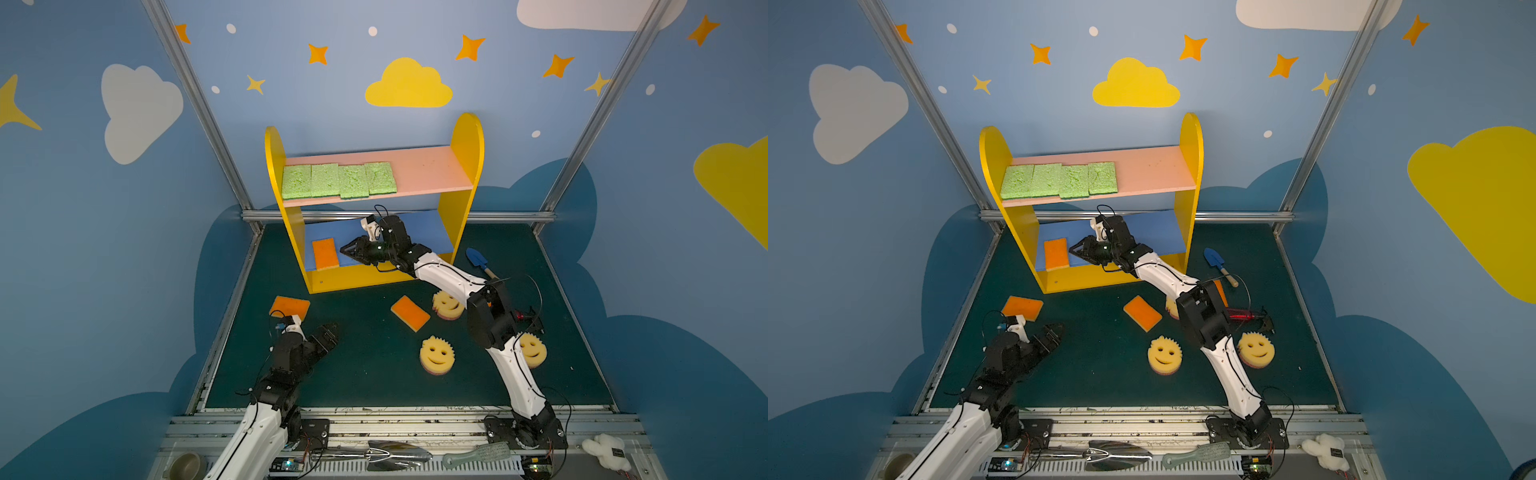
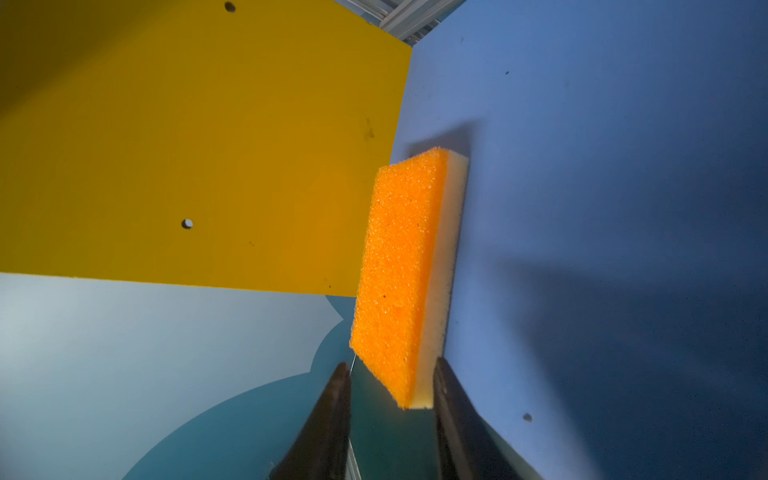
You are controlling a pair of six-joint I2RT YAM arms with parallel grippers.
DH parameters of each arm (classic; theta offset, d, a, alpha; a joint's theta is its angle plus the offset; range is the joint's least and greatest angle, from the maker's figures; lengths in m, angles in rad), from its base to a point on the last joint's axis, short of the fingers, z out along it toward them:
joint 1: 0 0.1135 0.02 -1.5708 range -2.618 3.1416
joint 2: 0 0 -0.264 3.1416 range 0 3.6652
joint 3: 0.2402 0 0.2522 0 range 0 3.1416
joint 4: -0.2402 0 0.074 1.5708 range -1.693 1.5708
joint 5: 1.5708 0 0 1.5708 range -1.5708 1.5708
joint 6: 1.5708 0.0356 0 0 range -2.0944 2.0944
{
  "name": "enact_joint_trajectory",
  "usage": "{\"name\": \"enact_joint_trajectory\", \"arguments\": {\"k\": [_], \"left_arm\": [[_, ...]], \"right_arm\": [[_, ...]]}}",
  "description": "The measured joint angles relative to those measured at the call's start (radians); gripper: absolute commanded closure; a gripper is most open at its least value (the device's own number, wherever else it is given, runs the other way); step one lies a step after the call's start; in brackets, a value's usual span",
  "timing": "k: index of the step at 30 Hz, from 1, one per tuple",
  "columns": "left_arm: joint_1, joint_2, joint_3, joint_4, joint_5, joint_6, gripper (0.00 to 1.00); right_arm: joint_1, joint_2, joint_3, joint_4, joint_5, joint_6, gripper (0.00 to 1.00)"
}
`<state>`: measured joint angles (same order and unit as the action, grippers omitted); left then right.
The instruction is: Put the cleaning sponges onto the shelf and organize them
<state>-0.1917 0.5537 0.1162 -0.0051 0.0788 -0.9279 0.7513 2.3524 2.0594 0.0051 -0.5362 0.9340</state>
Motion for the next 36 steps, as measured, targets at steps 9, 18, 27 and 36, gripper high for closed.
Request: {"name": "enact_joint_trajectory", "arguments": {"k": [9,18,27,36], "left_arm": [[0.0,0.012,0.0,-0.002,0.0,-0.003,0.01],[0.0,0.021,0.0,-0.001,0.0,-0.003,0.01],[0.0,0.037,-0.001,0.011,0.0,-0.003,0.01],[0.0,0.04,-0.001,0.014,0.0,-0.003,0.01]], "right_arm": [[0.016,0.016,0.027,-0.008,-0.008,0.003,0.69],[0.033,0.118,0.189,-0.04,-0.011,0.01,0.7],[0.035,0.178,0.275,-0.055,-0.016,0.028,0.7],[0.042,0.223,0.344,-0.064,-0.026,0.046,0.65]]}}
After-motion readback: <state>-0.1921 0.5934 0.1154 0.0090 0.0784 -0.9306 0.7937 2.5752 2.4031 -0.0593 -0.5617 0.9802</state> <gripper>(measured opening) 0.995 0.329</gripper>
